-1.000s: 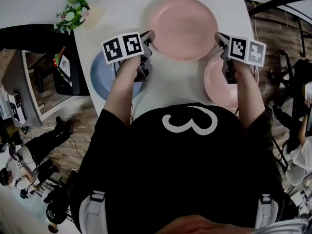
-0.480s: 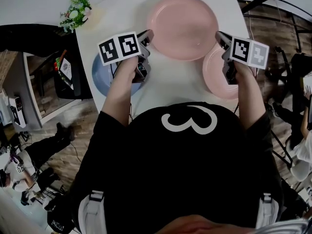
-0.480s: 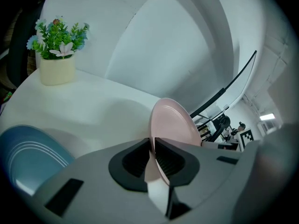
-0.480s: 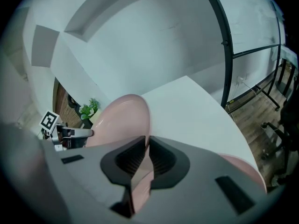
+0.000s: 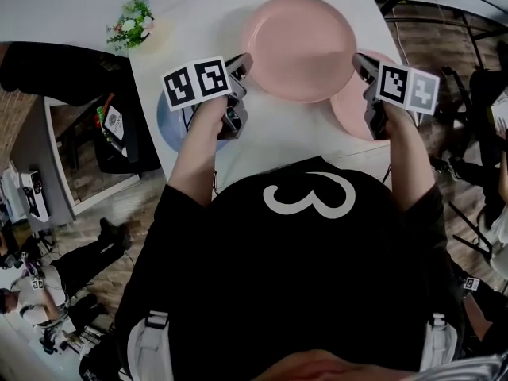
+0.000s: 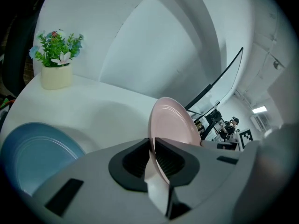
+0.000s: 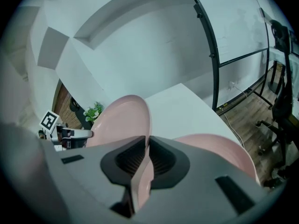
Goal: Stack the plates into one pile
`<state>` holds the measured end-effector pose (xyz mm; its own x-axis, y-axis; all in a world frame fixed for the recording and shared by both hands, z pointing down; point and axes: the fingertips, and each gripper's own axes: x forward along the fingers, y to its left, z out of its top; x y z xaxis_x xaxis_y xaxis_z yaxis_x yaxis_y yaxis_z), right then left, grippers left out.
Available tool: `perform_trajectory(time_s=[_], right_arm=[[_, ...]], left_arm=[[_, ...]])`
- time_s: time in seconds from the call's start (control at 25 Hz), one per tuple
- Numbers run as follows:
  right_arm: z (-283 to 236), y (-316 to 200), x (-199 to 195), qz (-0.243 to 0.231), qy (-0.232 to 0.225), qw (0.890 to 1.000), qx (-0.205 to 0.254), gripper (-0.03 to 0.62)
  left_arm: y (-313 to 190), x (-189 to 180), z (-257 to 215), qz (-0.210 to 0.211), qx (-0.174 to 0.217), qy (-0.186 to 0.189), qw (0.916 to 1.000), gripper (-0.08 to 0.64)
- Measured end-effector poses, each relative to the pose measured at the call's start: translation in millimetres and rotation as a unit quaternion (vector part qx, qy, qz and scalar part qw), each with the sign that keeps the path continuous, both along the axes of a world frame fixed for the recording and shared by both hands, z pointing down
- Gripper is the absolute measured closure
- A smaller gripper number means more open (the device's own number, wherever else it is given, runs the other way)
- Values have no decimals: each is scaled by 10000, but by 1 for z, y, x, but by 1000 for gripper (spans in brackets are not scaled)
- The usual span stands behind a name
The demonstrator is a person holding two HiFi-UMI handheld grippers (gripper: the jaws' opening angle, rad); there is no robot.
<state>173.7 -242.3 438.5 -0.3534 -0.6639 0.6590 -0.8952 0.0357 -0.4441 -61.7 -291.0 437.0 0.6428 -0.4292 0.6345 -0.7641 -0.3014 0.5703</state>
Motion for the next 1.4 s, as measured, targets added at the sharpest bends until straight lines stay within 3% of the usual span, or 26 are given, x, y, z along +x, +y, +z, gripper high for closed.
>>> perform_trajectory(time_s=[0.32,0.56,1.2,1.4], right_arm=[[-13,59,6,319,-59,9994,128,549],[-26,115,32,642,-76,9976,242,549],[4,121,61,1247,-100,9921,21,551],[6,138,87,1409,-130,9899,13,551]], left_arm=[[43,11,-12,349,94,46,9993,511],[83,42,-25,702,172,57,9974,511],[67,81,11,1369,-40,0,9906,509],[79,110,10,1510,-47,-44,9885,509]])
